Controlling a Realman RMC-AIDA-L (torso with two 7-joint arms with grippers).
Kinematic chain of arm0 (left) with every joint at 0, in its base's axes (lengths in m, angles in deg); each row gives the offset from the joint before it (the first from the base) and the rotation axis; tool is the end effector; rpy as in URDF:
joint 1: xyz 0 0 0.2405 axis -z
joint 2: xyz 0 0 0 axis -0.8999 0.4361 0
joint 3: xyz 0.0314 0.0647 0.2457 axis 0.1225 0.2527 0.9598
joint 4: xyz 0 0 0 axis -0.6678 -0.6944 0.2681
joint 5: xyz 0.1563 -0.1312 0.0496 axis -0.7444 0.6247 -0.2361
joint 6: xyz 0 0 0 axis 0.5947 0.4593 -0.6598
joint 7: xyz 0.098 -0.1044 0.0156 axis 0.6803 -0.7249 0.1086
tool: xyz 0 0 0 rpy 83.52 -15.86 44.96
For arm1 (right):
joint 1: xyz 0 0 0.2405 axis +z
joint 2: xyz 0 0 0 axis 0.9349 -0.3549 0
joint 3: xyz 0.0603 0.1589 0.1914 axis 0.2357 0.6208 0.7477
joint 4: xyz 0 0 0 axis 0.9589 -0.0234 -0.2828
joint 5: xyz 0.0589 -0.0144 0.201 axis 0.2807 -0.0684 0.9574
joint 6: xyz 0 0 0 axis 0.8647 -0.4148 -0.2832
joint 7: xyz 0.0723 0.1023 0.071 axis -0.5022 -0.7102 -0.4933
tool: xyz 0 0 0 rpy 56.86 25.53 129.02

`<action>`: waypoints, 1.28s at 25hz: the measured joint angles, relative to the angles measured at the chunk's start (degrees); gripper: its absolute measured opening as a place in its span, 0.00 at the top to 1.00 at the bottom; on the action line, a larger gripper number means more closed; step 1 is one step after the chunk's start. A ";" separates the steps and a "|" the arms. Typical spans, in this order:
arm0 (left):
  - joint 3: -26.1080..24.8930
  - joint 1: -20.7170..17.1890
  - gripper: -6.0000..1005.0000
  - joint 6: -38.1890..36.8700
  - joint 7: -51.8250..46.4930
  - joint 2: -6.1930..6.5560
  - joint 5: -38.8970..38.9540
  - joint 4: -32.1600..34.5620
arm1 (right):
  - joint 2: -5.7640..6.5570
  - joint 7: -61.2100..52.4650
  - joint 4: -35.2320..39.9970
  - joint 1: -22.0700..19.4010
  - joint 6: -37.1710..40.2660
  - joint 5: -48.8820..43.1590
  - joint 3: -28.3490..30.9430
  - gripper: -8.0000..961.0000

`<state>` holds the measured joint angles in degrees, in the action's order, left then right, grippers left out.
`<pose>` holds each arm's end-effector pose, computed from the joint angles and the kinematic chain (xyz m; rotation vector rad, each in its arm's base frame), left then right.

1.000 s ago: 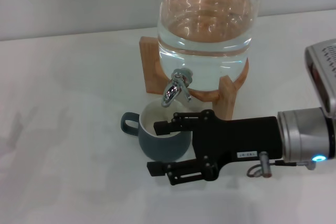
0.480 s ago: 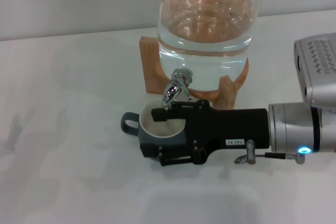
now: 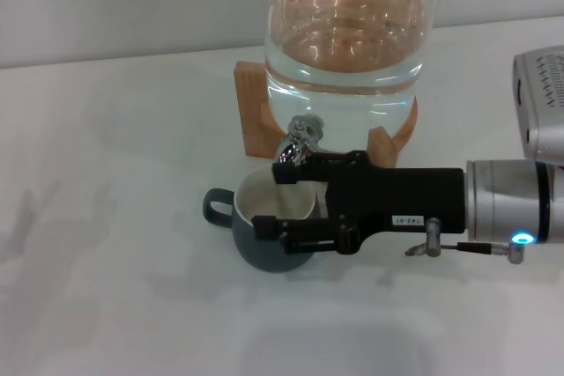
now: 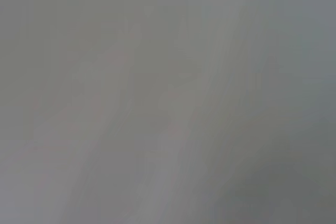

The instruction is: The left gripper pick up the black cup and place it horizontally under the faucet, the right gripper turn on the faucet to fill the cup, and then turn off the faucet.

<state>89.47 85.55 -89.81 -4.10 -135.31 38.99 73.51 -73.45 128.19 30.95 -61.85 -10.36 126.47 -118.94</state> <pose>-0.3626 0.2834 0.0111 -1.7004 -0.7061 -0.8711 0.1796 0.2823 -0.0199 -2.7198 0.4975 0.8636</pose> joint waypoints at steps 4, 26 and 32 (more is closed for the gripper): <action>-0.06 0.20 0.35 0.00 0.00 0.02 0.00 -0.10 | 0.06 0.19 -0.25 -0.32 -0.60 -0.31 1.72 0.18; -0.04 0.33 0.35 0.02 -0.18 0.22 1.75 -1.27 | 0.11 2.37 -1.40 -2.89 -25.10 0.10 24.81 0.18; 0.00 0.39 0.35 -0.11 -0.47 0.49 4.31 -2.76 | 0.00 9.39 -10.13 -3.98 -26.10 0.38 40.98 0.18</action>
<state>89.47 85.94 -89.92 -4.57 -134.83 43.30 70.75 -73.44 137.58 20.82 -65.83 -36.46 126.85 -77.96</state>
